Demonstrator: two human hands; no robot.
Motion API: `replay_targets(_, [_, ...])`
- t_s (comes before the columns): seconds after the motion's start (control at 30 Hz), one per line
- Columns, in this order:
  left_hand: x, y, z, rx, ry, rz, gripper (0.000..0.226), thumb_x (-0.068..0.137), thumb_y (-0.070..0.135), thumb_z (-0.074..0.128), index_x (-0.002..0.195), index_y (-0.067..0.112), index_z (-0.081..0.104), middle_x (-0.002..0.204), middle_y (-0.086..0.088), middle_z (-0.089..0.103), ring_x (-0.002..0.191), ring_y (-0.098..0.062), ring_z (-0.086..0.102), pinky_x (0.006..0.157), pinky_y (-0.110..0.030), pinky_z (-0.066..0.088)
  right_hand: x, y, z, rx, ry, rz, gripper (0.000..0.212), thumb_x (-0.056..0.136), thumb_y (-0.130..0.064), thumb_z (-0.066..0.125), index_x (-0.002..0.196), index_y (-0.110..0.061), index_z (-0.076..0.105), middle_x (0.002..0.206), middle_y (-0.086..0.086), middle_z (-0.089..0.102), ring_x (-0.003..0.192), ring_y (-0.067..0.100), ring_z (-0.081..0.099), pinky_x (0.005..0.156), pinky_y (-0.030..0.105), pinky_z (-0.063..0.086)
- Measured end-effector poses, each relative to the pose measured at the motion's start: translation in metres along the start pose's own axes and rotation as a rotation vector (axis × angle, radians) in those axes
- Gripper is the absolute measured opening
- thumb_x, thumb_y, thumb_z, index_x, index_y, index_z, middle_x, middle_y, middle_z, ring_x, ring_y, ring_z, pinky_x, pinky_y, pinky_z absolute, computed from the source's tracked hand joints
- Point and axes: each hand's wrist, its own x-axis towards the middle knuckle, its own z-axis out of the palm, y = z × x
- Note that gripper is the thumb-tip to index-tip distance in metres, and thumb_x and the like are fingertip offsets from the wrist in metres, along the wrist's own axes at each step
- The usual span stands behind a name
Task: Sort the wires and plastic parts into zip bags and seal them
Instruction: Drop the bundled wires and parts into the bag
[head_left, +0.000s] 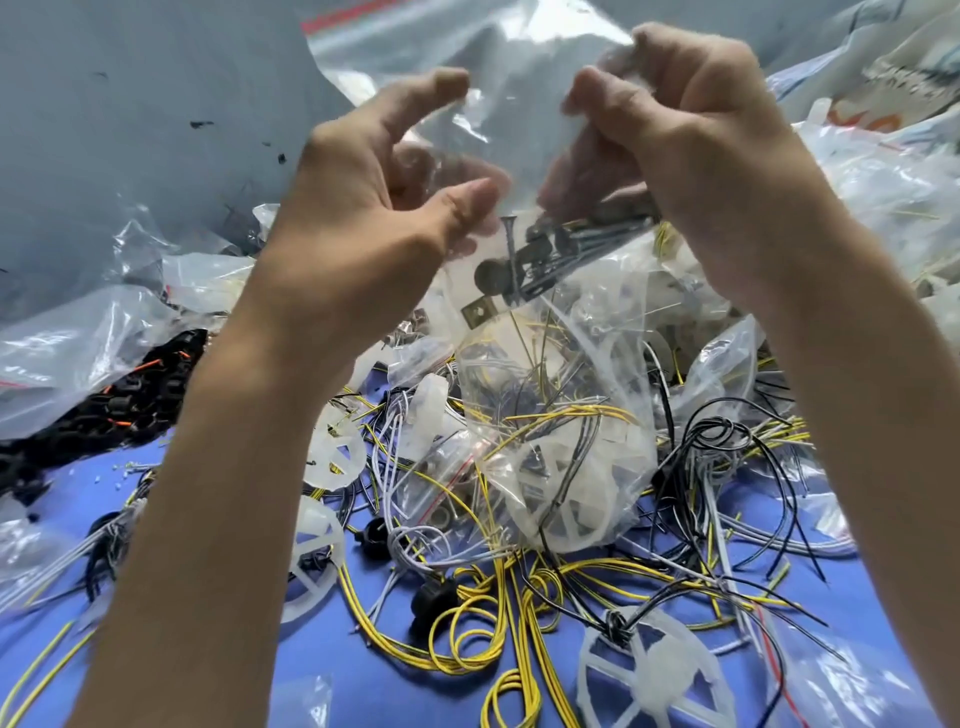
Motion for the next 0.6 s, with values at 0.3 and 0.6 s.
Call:
replay_targets(0.3, [0.0023, 0.0004, -0.0059, -0.053, 0.209, 0.070, 0.039, 0.077, 0.006, 0.075, 0.109, 0.022, 0.060, 0.078, 0.012, 0.069, 0.074, -0.001, 0.065, 0.073, -0.020, 0.054, -0.0006, 0.0009, -0.0048, -0.123, 0.002, -0.172, 0.051, 0.090, -0.005, 0.060, 0.134, -0.006, 0.034, 0.079, 0.004, 0.070, 0.065, 0.016, 0.070, 0.064, 0.033, 0.059])
replay_targets(0.6, [0.0033, -0.0019, -0.0063, -0.082, 0.211, 0.060, 0.041, 0.073, 0.000, 0.077, 0.109, 0.014, 0.062, 0.071, 0.012, 0.069, 0.075, -0.001, 0.064, 0.075, -0.015, 0.052, -0.0016, 0.0002, -0.0076, -0.232, -0.058, -0.141, 0.053, 0.068, -0.003, 0.079, 0.115, -0.014, 0.060, 0.084, 0.000, 0.065, 0.075, 0.004, 0.061, 0.081, 0.026, 0.055])
